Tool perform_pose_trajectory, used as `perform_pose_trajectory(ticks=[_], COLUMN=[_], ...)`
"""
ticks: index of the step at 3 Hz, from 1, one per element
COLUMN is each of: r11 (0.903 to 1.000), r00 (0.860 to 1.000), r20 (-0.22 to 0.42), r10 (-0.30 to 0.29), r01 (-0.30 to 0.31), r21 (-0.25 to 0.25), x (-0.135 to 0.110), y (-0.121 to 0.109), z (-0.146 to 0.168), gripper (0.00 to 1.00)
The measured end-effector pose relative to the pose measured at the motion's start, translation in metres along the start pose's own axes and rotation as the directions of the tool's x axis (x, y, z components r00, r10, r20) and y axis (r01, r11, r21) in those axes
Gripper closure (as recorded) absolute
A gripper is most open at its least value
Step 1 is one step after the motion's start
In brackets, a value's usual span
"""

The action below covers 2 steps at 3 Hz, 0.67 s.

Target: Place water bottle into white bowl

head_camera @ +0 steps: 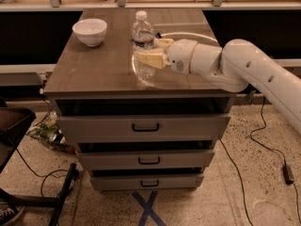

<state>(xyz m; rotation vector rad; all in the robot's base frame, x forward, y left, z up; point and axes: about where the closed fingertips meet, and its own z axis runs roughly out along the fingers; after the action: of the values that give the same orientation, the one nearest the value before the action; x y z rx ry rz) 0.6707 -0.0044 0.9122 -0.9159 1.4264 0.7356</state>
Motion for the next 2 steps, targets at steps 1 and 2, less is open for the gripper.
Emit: perform_pose_trajectory(ticks=[1,2], r11=[0.9998,0.9974], r00=[1.0,0.999], r20=[0.01,0.014], r10=[0.019,0.044], r01=[-0.02,-0.045], r21=[0.009,0.056], x=[-0.005,-0.032], y=[-0.008,-0.058], z=[0.004,0.036], gripper=[1.0,1.0])
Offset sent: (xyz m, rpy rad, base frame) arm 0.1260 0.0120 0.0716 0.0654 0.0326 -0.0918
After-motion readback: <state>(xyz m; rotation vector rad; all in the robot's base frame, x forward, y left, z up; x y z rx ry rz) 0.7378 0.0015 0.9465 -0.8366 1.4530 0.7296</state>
